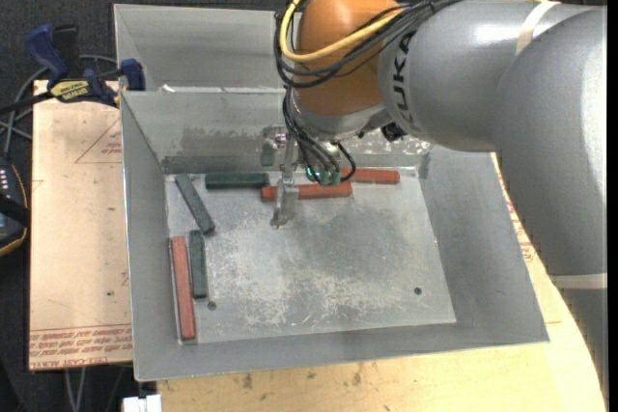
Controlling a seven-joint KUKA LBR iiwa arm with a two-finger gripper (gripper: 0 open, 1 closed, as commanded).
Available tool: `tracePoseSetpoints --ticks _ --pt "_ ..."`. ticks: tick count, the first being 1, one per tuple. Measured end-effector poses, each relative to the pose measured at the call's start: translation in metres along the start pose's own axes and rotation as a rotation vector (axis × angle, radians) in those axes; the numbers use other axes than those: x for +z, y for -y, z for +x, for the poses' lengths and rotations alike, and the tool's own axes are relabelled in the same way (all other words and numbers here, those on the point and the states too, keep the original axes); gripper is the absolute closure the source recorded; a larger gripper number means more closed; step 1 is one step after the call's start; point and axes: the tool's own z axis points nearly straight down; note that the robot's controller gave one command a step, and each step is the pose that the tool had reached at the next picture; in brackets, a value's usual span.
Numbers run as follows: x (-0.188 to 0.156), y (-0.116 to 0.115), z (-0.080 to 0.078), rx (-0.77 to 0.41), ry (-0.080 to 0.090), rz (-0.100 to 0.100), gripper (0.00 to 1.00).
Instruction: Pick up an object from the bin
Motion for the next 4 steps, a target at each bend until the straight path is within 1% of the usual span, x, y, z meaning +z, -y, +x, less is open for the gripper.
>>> tracePoseSetpoints --ticks 1,2,3,4 --pt "0.093 0.068 -0.005 -0.052 0.002 0.002 0.0" --pt "0.088 0.064 -0.007 -0.055 0.01 -0.001 1.0" --pt "-0.066 0.085 0.024 -0.345 0.017 0.002 1.0" --pt "-0.062 0.084 0.025 -0.345 0.011 0.001 0.0"
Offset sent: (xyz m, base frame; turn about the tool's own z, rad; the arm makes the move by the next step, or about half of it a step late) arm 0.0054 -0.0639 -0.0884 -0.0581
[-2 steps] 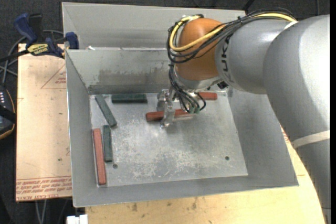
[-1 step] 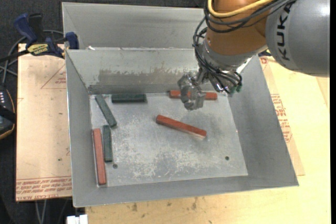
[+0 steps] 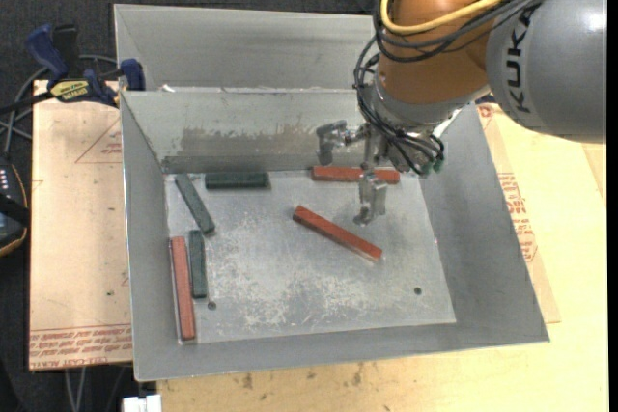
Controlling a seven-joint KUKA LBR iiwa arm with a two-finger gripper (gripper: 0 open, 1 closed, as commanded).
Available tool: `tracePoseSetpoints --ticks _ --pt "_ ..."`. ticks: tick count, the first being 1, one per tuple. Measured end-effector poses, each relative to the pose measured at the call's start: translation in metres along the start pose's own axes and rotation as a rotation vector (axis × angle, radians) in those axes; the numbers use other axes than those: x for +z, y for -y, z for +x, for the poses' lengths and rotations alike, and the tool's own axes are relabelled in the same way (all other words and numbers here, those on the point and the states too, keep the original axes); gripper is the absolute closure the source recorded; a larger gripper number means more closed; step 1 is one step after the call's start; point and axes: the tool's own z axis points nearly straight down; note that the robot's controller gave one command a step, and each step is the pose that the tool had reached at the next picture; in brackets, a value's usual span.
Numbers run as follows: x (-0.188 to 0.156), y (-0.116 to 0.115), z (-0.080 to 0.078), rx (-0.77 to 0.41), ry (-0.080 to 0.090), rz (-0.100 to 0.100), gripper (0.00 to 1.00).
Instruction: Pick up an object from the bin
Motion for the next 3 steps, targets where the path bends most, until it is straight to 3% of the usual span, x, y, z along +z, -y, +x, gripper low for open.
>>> tracePoseSetpoints --ticks 1,2,3 --pt "0.091 0.005 0.059 0.146 -0.013 -0.002 0.0" --pt "0.149 0.069 -0.017 0.041 0.003 0.001 0.0" --pt "0.141 0.01 0.023 -0.047 -0.004 -0.002 0.0"
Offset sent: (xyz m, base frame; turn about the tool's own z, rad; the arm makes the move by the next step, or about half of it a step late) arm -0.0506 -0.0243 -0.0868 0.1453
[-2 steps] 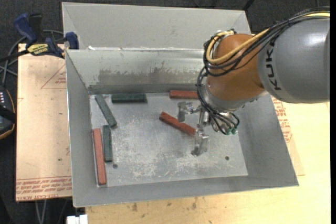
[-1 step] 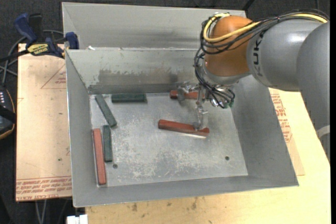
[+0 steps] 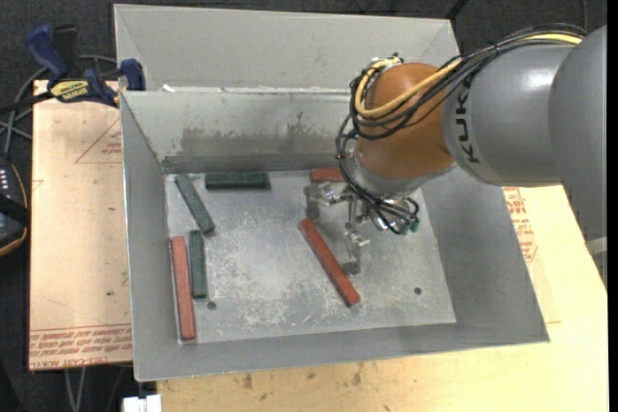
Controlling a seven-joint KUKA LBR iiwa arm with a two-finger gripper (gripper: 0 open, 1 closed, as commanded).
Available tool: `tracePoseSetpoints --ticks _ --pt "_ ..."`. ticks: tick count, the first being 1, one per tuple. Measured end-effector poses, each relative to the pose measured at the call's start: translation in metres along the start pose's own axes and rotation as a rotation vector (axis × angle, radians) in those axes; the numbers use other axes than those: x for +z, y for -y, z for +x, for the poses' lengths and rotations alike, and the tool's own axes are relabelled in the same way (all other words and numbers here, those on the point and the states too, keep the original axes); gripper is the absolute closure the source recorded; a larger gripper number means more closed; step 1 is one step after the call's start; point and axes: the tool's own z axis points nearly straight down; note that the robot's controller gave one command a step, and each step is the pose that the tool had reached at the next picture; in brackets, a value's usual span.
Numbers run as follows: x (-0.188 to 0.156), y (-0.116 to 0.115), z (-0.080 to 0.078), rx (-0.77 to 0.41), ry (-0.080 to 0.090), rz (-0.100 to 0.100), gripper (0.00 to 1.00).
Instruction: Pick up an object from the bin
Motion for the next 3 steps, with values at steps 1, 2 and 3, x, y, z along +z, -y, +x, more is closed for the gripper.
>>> tracePoseSetpoints --ticks 1,2,3 --pt "0.009 -0.042 -0.05 -0.352 0.005 0.002 0.0" --pt "-0.039 -0.066 -0.045 -0.289 0.008 0.002 0.0" --pt "0.011 -0.072 -0.021 -0.113 0.0 0.0 0.0"
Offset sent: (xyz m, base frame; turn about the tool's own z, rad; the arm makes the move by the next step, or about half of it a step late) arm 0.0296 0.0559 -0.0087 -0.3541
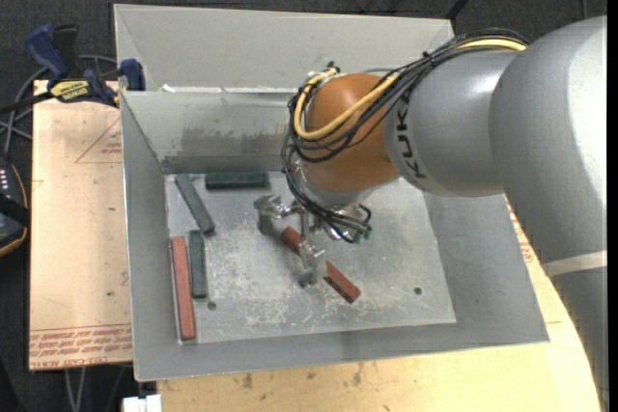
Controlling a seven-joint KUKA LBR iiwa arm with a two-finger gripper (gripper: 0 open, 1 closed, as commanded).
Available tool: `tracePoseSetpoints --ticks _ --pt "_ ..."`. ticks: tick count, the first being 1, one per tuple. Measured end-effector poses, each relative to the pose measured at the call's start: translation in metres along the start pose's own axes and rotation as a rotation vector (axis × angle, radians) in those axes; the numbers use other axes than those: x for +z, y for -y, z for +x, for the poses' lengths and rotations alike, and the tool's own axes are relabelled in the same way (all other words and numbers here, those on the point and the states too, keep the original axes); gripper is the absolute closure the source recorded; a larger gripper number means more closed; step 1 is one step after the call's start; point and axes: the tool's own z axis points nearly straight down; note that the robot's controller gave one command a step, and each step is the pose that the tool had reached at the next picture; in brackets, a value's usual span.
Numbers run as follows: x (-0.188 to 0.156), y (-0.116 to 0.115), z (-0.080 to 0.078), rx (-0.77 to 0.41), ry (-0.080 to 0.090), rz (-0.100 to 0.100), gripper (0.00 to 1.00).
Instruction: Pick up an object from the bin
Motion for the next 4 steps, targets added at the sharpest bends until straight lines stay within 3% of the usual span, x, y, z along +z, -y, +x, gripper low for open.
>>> tracePoseSetpoints --ticks 1,2,3,4 --pt "-0.036 0.057 -0.05 -0.075 0.01 0.007 0.0" --pt "0.0 0.059 0.005 -0.14 0.0 0.002 0.0" --pt "0.0 0.051 0.063 -0.516 -0.001 0.001 0.0" --pt "-0.001 0.051 0.062 -0.516 0.002 0.003 1.0"
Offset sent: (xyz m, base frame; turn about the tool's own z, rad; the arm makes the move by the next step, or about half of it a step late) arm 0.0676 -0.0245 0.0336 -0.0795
